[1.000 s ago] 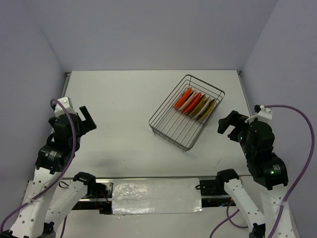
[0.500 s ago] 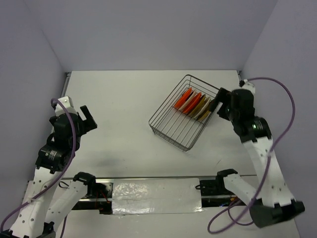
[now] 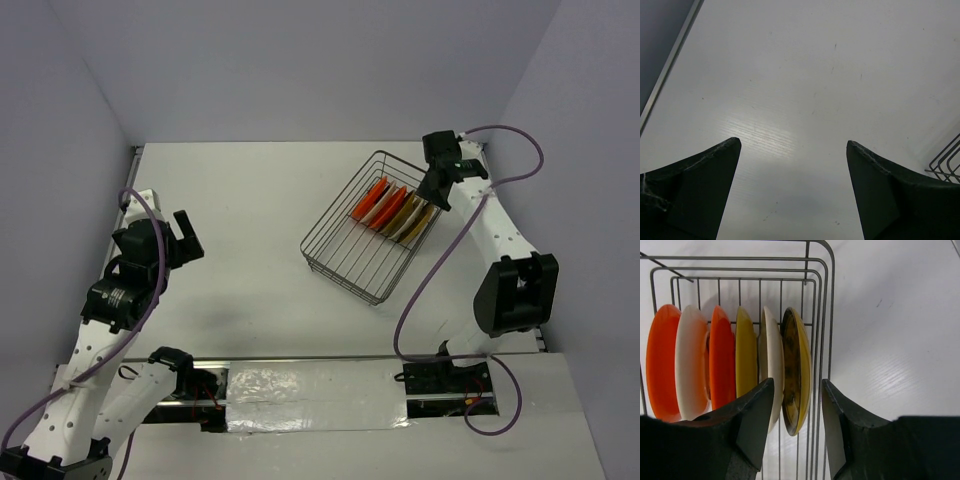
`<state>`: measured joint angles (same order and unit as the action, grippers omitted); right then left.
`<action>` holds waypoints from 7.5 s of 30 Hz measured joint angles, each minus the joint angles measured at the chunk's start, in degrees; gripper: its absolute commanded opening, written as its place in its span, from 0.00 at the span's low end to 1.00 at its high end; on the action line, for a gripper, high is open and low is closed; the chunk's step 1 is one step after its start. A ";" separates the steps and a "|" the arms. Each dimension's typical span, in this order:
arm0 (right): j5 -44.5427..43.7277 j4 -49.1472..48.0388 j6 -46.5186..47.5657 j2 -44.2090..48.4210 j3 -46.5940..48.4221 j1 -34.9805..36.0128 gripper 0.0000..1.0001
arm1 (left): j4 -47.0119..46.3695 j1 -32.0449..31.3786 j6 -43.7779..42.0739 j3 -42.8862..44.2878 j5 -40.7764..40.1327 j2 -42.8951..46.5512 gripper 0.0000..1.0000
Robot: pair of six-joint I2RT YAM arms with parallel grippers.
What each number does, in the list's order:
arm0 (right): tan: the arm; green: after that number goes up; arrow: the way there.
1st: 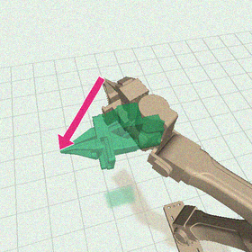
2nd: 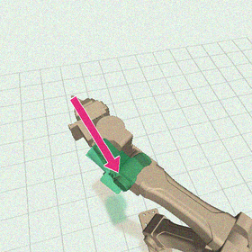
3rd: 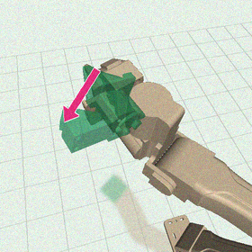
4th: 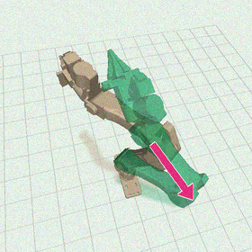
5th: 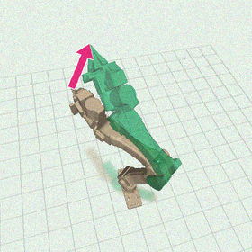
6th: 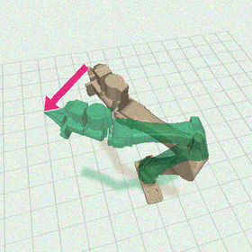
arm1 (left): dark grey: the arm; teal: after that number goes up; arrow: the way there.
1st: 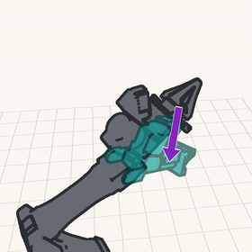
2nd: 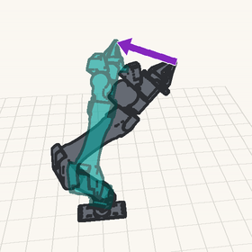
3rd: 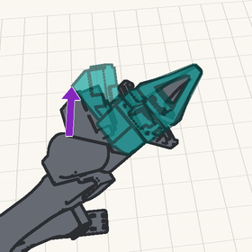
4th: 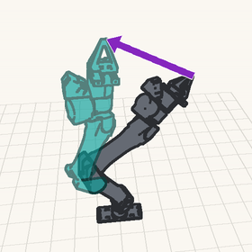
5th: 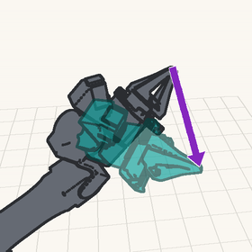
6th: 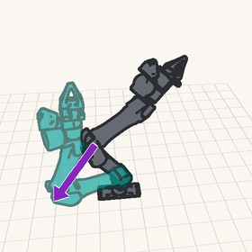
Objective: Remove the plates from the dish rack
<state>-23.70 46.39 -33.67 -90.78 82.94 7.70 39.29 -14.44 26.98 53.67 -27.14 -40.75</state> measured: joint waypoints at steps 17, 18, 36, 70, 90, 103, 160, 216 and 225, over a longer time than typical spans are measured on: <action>-0.87 -4.44 -4.24 -1.70 -7.56 -0.09 0.28 | -0.44 0.00 -0.07 0.00 1.46 -0.42 1.00; -0.81 -4.48 -4.26 -1.88 -7.56 -0.09 0.24 | -0.44 0.00 -0.04 0.00 1.49 -0.42 0.99; -5.53 8.98 -0.85 0.72 9.92 -0.37 0.11 | 0.76 0.00 0.13 2.91 5.03 -5.27 0.99; 20.61 -17.57 1.62 18.53 -1.73 20.83 1.00 | -16.79 4.59 18.49 22.88 39.26 -36.02 0.00; -2.58 -2.58 -0.28 8.94 -4.59 7.63 0.43 | -16.35 22.82 22.86 36.98 35.15 -78.71 0.99; 0.46 -4.81 0.79 -5.99 -4.50 4.76 0.17 | -9.20 22.77 19.21 15.80 28.37 -36.39 1.00; -3.08 8.20 0.55 0.74 12.17 5.27 0.05 | -6.43 22.75 2.91 12.11 44.15 -28.81 0.99; 6.36 -6.40 3.91 2.23 0.13 12.15 0.73 | -23.37 17.11 19.63 -9.84 33.16 -41.99 0.76; -0.07 -2.14 2.69 -5.35 1.11 10.60 0.53 | -15.54 13.31 19.19 -8.83 29.55 -28.15 1.00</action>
<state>-23.77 44.25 -30.98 -96.14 84.05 18.31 23.75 -1.13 46.17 44.84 2.42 -68.90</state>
